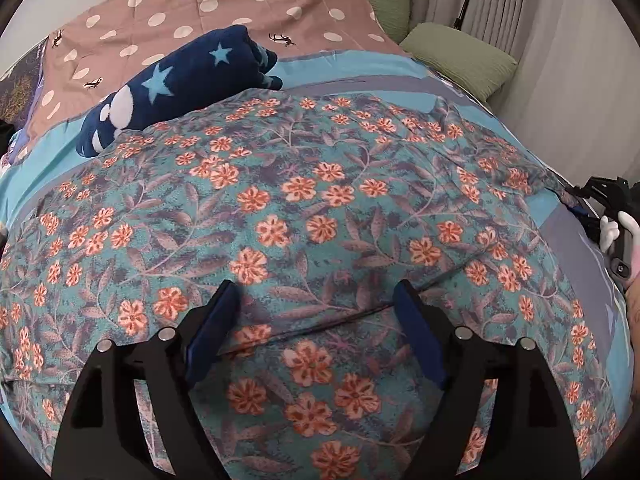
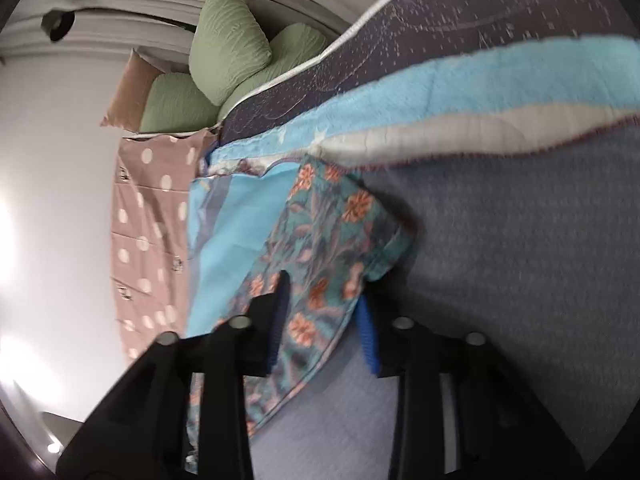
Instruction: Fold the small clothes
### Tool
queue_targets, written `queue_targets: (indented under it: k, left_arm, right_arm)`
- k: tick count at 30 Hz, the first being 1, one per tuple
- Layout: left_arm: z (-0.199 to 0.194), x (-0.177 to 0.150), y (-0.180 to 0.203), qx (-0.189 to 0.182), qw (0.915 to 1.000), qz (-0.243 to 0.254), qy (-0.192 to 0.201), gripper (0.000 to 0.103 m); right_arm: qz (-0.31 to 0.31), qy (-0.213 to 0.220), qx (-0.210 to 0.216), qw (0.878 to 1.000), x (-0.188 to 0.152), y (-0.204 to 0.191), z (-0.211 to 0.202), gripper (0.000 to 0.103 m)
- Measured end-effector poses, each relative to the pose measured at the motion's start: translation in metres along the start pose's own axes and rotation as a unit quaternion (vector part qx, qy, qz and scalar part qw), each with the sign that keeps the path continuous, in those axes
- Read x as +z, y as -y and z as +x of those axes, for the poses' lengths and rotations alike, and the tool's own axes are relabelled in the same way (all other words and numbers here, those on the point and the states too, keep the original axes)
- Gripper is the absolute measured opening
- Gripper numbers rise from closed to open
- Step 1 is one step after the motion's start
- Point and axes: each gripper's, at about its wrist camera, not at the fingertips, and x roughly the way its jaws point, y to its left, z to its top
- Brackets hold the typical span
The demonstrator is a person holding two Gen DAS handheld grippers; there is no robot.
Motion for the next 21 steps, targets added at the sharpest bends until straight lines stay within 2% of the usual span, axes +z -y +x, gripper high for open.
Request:
queue_targets:
  k: [2,4,7,10,14,16,17,18,20,21]
  left_arm:
    - [0.0,-0.001,-0.001,-0.002,1.0,-0.001,0.002,0.081]
    - [0.0,-0.001,-0.002,-0.006,1.0,-0.003,0.004,0.081]
    - [-0.001,-0.001,-0.004,-0.014,0.9998,-0.01,0.008,0.081]
    - [-0.002,-0.001,-0.007,-0.024,0.9995,-0.017,0.013,0.081]
    - [-0.01,-0.002,-0.02,-0.057,0.9968,-0.048,0.029,0.081]
    - [-0.017,-0.004,-0.033,-0.076,0.9928,-0.082,0.044,0.081]
    - [-0.023,-0.005,-0.043,-0.083,0.99,-0.103,0.051,0.081]
    - [-0.029,-0.006,-0.053,-0.09,0.9872,-0.119,0.058,0.081]
    - [-0.045,-0.01,-0.073,-0.108,0.9806,-0.144,0.077,0.081]
    - [-0.051,-0.01,-0.081,-0.116,0.9778,-0.154,0.083,0.081]
  right_arm:
    - [0.002,0.0,0.004,1.0,0.001,-0.004,0.002,0.005]
    - [-0.007,0.001,0.031,0.999,-0.003,-0.02,-0.002,0.005]
    - [-0.055,-0.011,0.094,0.994,-0.019,-0.071,-0.009,0.004]
    - [-0.13,-0.05,0.171,0.975,-0.061,-0.143,-0.012,0.004]
    - [-0.243,-0.131,0.254,0.927,-0.155,-0.229,-0.007,0.004]
    - [-0.313,-0.188,0.276,0.889,-0.221,-0.261,0.0,0.004]
    - [-0.346,-0.208,0.277,0.872,-0.25,-0.27,0.003,0.004]
    - [-0.392,-0.23,0.271,0.848,-0.287,-0.277,0.008,0.005]
    - [-0.454,-0.25,0.252,0.817,-0.334,-0.278,0.017,0.005]
    - [-0.489,-0.259,0.23,0.801,-0.359,-0.273,0.025,0.005]
